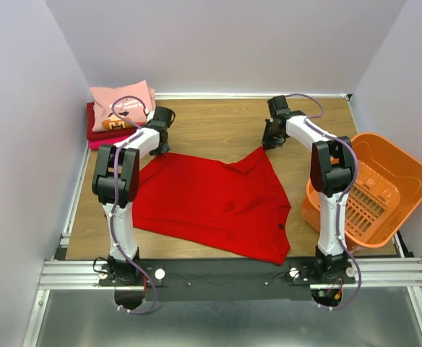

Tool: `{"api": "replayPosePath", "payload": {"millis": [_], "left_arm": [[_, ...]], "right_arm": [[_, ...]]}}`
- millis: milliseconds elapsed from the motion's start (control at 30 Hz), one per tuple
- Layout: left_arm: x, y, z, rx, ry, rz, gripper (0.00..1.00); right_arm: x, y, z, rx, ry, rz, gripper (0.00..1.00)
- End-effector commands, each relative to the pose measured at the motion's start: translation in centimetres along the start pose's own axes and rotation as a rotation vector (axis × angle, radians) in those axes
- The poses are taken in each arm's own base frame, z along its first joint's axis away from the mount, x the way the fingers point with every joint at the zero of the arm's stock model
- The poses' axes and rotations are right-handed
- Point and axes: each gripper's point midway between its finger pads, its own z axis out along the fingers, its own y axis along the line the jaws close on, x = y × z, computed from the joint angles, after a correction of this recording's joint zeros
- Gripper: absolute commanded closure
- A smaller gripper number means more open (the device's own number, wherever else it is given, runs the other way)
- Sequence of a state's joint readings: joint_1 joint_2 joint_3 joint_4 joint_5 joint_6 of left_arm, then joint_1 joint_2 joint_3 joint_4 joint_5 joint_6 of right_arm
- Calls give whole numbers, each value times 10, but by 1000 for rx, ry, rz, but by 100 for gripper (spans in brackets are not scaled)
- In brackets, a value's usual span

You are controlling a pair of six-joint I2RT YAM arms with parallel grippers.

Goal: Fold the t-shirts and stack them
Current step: Fold the tshirt

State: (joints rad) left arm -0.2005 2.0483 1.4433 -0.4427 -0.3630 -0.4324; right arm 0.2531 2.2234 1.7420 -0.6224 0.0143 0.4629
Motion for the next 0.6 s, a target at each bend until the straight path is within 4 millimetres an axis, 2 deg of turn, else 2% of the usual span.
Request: {"api": "replayPosePath", "payload": {"millis": [0,67,200,333,433,567], "left_arm": [[12,-7,6,13,35,25,65],[13,-9,7,16,37,31,74],[16,-12,9,24,44,45,100],[10,-6,7,-8,25,58,100],[-6,7,-3,-60,-17,64,100],[-29,22,-20,-123,-81,61,100]], "right_arm": [[16,-8,5,24,64,7,96],[17,-9,5,26,65,10,96],[19,-4,2,-1,75,12,96],[12,4,-10,-38,58,8,96],[5,11,-24,-71,36,8,96],[5,16,-42,-109,30,11,96]]}}
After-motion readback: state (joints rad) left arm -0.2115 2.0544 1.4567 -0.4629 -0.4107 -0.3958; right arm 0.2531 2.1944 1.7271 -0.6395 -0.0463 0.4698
